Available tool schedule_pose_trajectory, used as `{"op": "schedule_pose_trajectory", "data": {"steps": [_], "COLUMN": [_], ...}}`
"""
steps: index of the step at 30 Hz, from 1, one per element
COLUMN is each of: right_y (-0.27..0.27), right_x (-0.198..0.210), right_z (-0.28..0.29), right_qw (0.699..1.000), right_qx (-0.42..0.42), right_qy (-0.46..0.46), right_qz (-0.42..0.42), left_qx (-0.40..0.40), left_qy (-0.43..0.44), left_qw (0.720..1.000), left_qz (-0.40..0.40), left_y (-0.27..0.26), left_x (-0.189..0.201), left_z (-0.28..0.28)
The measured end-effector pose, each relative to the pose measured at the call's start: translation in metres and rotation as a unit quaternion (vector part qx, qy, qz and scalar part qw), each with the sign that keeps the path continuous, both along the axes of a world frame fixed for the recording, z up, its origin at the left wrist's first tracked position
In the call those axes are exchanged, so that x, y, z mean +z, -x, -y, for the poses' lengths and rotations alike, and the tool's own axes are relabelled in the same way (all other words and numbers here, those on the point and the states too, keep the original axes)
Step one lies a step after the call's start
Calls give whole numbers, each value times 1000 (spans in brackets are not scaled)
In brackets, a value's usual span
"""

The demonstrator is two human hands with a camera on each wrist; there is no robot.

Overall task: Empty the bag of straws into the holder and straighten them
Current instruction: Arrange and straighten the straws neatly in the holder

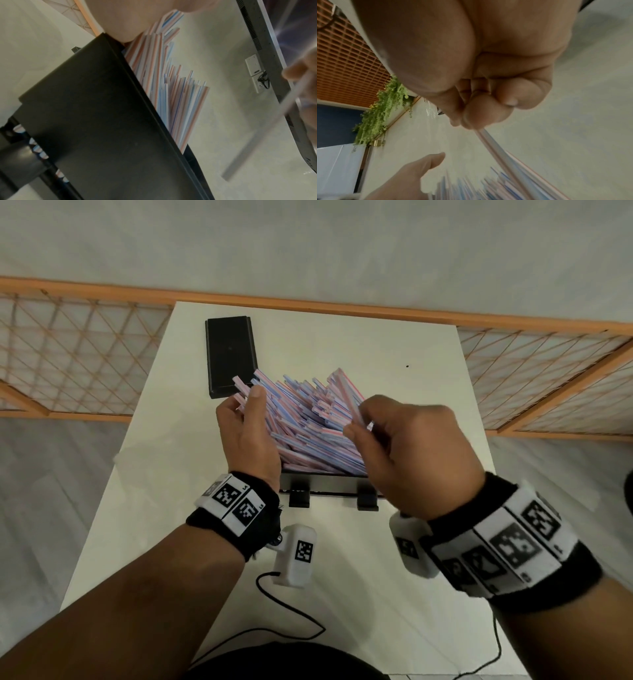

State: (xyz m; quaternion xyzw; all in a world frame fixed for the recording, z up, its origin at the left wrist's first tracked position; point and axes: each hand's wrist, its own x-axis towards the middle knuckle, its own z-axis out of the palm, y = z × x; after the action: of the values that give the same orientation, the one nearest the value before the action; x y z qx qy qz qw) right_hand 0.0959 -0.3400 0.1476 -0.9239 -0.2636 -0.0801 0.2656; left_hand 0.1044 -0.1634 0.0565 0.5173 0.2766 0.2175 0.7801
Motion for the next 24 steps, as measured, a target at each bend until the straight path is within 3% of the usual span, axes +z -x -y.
{"op": "schedule_pose_trajectory", "data": {"steps": [4, 10, 19, 22, 24], "right_y": [-18, -10, 19, 24, 26], "right_x": [-26, -88, -116, -116, -108], "right_z": [-5, 4, 0, -7, -7], "right_qw": [986, 961, 985, 990, 996], "right_qx": [-18, 0, 24, 16, -17], "right_qy": [142, 200, 95, 49, 16], "right_qz": [-82, -192, -139, -135, -84], "left_qx": [3, -23, -107, -94, -91], "left_qy": [-5, 35, -152, -164, -143], "left_qw": [1000, 998, 975, 974, 979], "left_qz": [-12, -48, -122, -127, -118], "left_y": [2, 12, 36, 38, 37], "left_x": [0, -5, -19, -17, -15], "left_z": [-3, -11, -17, -18, -18]}}
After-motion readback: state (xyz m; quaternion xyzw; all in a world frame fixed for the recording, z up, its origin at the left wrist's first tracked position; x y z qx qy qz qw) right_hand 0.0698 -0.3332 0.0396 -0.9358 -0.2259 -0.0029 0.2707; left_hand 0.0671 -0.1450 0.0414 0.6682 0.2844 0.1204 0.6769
